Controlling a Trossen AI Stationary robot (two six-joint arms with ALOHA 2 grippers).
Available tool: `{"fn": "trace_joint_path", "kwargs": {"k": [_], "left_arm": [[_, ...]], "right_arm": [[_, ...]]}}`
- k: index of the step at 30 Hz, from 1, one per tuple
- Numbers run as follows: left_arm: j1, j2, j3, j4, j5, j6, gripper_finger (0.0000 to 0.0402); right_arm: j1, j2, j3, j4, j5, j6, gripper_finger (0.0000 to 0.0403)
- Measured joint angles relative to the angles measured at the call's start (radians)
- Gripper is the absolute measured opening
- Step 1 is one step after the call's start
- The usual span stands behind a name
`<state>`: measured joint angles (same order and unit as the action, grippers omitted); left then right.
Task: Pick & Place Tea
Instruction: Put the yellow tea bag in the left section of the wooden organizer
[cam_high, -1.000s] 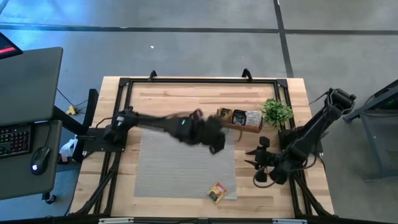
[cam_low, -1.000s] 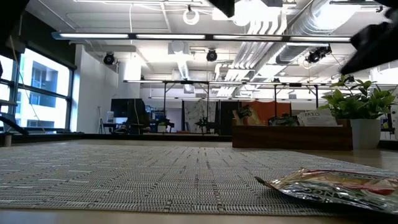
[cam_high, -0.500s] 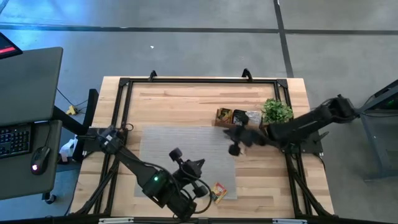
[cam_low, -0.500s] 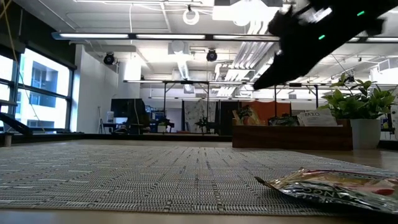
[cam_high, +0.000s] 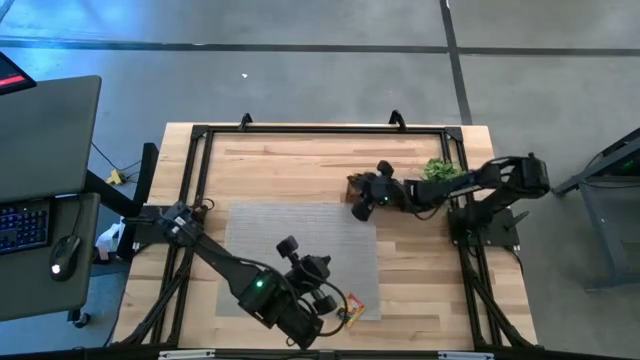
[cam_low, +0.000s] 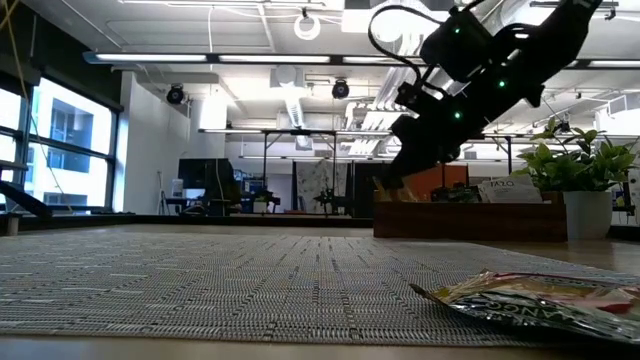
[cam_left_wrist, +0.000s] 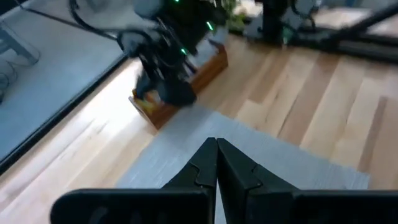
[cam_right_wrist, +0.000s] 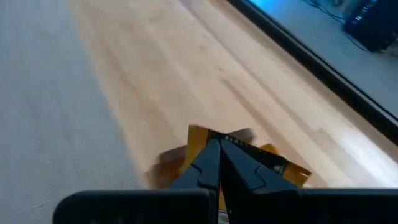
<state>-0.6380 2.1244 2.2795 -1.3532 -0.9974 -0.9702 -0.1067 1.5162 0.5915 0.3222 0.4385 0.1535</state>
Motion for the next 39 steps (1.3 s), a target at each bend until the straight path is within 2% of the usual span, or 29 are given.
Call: {"fn": "trace_joint_path", "kwargs": {"k": [5, 11, 16, 19, 22, 30, 39], "left_arm": [[-0.003, 0.001, 0.000, -0.002, 0.065, -0.009, 0.0003], [-0.004, 0.002, 0.000, -0.002, 0.087, -0.058, 0.0003], [-0.005, 0.002, 0.000, -0.003, 0.094, -0.075, 0.0003], [-0.004, 0.002, 0.000, -0.004, 0.106, -0.075, 0.0003], [-0.004, 0.002, 0.000, -0.004, 0.108, -0.075, 0.0003], [-0.004, 0.002, 0.000, -0.002, 0.102, -0.075, 0.0003], [-0.003, 0.002, 0.000, -0.007, 0.097, -0.074, 0.0003]], "right_arm": [[-0.071, 0.000, 0.000, -0.003, -0.027, 0.003, 0.0002], [-0.070, -0.009, 0.000, -0.013, -0.014, -0.017, 0.0002], [-0.045, -0.092, 0.000, -0.038, 0.014, -0.027, 0.0002], [-0.024, -0.165, 0.000, -0.083, -0.042, -0.027, 0.0001], [-0.015, -0.182, 0.001, -0.119, -0.066, -0.022, 0.0001], [-0.019, -0.073, 0.000, -0.112, -0.072, 0.021, 0.0001], [-0.065, 0.076, 0.001, -0.001, -0.071, 0.028, 0.0001]]}}
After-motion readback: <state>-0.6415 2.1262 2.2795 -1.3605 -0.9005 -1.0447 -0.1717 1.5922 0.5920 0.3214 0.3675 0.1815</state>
